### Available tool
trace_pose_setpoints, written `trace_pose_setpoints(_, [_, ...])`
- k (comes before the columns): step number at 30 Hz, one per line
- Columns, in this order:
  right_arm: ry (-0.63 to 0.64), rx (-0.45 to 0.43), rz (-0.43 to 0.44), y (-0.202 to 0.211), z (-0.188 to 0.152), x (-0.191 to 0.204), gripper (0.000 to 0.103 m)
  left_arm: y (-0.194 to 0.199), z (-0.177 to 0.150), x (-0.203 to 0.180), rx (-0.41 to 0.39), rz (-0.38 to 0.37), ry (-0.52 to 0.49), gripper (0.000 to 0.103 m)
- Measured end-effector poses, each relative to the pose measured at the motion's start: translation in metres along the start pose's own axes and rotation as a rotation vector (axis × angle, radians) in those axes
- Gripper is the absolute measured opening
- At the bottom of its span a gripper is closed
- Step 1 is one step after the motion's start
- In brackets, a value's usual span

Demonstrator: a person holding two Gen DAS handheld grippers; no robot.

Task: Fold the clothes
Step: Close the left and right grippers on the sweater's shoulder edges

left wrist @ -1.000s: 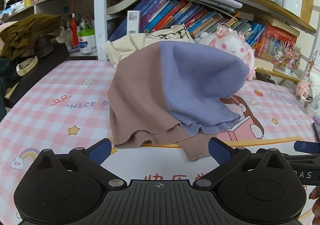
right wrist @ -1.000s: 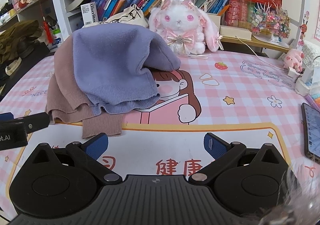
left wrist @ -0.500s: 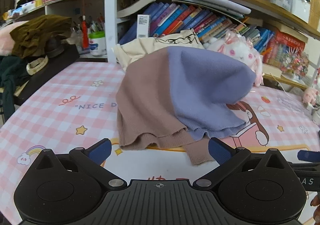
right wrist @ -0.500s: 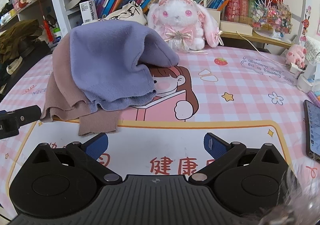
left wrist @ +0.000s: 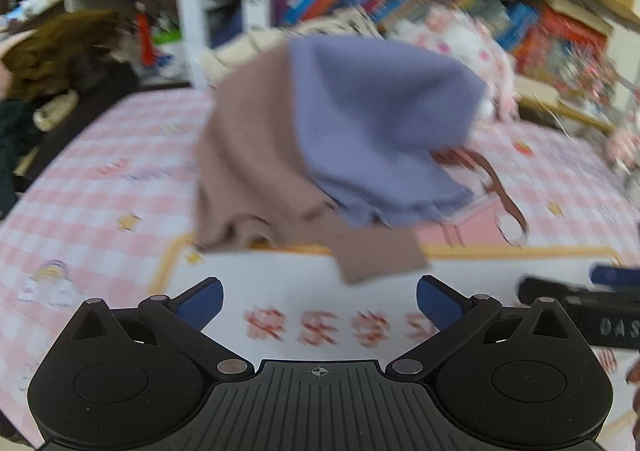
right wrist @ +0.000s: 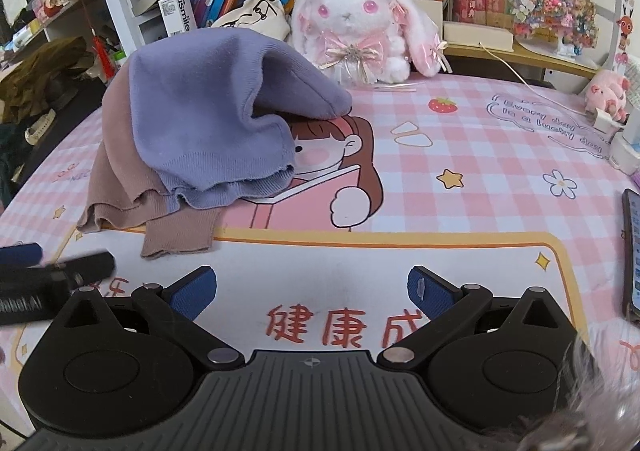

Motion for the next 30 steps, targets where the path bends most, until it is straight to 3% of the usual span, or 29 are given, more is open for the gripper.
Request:
trace_pose_setpoints(6, [-0.001,-0.007,-0.001,-0.004,0.006,-0.019,0.103,-0.006,0.003,-0.019,-0.009,0.042,-0.053,0.103])
trace_pose_setpoints(14, [-0.187,0.009,0.021,-0.015,0.032,-0.070,0.103,-0.023,0.046,-0.057,-0.125,0.211,-0.228,0.103])
trace_pose_setpoints(21, [-0.339,0.006,0.105,-0.014,0.052,-0.094,0.103,-0.042,0.087,-0.093,-0.233,0.287,-0.306,0.103])
trace_pose_setpoints(28, [-0.562,0.057,0.361,-0.014,0.064,-0.102,0.101,-0.073,0.123,-0.095,-0.227,0.409,-0.235,0.100])
trace_pose_setpoints(30, [-0.614,0.072,0.445,-0.015,0.065,-0.099,0.101,-0.073,0.129,-0.085,-0.230,0.420,-0.201,0.077])
Point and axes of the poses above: each gripper's, at about its wrist camera, not at the fingertips, and y roughly against the way its jaws point, x to its left, z to its top, the point moved 9 cm from there along -y, roughly the way its jaws point, and after that the axes turned 11 degrees about x, right-handed, at the moved point
